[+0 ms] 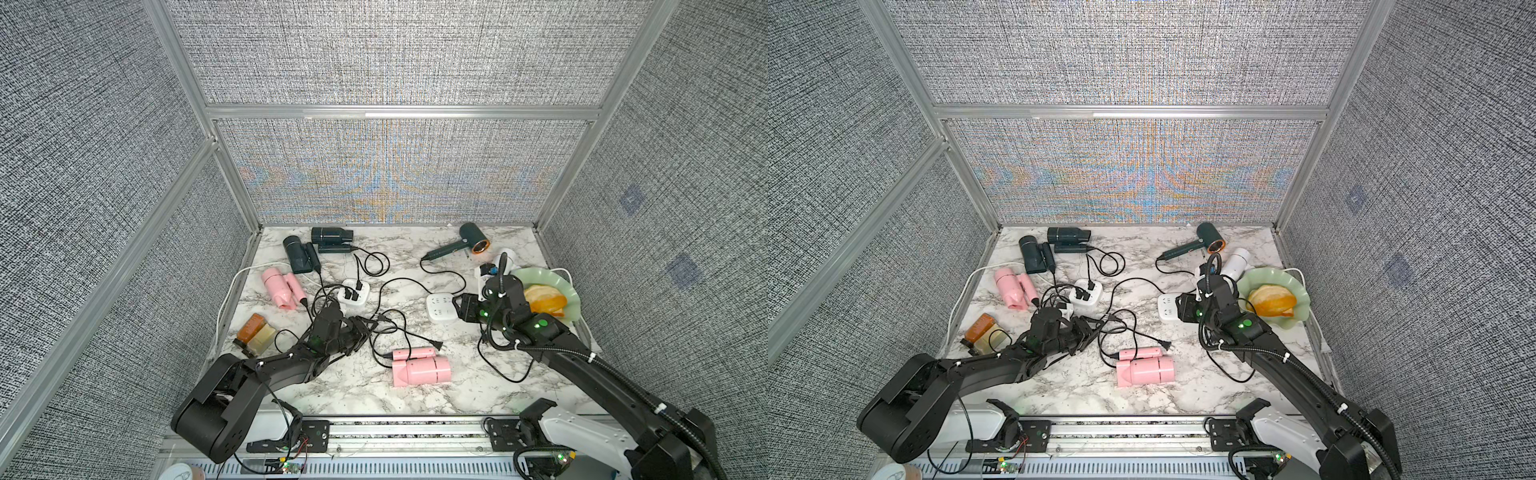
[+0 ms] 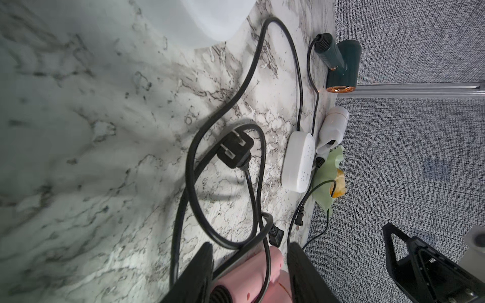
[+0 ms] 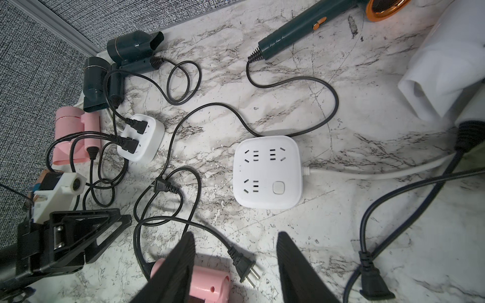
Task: Charge the blow dryers
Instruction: Pick up the plug from the center of the board.
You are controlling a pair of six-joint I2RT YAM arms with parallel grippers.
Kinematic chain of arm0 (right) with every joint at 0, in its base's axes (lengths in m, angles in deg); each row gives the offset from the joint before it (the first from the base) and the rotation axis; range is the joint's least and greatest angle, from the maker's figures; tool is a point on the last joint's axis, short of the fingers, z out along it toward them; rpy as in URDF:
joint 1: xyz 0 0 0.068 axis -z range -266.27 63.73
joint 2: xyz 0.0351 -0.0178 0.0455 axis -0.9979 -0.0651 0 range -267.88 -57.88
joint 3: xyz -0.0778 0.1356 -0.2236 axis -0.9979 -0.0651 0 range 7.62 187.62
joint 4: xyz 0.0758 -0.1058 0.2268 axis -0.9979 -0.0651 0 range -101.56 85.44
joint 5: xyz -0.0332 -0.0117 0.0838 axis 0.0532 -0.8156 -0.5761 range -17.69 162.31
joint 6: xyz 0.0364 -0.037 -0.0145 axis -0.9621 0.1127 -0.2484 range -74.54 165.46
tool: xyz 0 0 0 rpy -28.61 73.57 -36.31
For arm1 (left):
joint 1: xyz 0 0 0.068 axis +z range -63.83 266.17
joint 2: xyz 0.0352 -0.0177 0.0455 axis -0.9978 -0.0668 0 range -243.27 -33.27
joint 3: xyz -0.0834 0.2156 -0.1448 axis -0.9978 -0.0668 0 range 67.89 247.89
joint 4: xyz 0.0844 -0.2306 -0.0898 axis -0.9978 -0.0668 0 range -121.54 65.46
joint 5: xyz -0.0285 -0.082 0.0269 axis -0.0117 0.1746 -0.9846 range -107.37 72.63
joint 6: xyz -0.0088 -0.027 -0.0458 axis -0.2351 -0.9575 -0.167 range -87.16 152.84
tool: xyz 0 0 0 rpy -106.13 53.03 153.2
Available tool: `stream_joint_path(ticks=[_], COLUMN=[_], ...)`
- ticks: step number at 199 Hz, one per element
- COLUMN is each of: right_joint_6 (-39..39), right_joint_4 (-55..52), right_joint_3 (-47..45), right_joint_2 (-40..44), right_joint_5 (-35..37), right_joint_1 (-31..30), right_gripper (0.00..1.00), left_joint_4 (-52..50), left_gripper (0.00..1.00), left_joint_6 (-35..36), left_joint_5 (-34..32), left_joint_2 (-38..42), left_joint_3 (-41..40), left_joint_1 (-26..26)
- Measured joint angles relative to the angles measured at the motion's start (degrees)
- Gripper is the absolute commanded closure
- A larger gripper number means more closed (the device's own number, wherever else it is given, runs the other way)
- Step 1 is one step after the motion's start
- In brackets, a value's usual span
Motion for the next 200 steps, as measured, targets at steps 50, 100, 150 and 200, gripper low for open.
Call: stream_joint_path(ticks=[50, 100, 150, 200], right_joint_6=[-0.42, -0.42, -0.46, -0.46], right_joint_4=[-0.2, -0.24, -0.28, -0.35], right_joint_3=[-0.57, -0.72, -0.87, -1.14], right_joint_2=[0.07, -0.11, 0.87, 0.04], right_joint_5=[0.2, 0.24, 1.51, 1.7], right_joint_1=[-0.13, -0.33, -0.52, -0.76], right_gripper=[0.47, 0.47, 0.47, 0.47], left_joint_4=[0.9, 1.84, 5.6, 6.54], left_gripper=[0.55, 0.59, 0.68, 0.85], left_joint_6=[-0.96, -0.98, -1.55, -1.29], left_joint_5=[0.46, -0.52, 0.15, 0.09], left_joint_2=[-1.2, -4.0, -9.27, -10.4], left_joint_3=[-0.35, -0.2, 0.87, 2.34], left_joint_1=[0.02, 0.59, 1.14, 1.14])
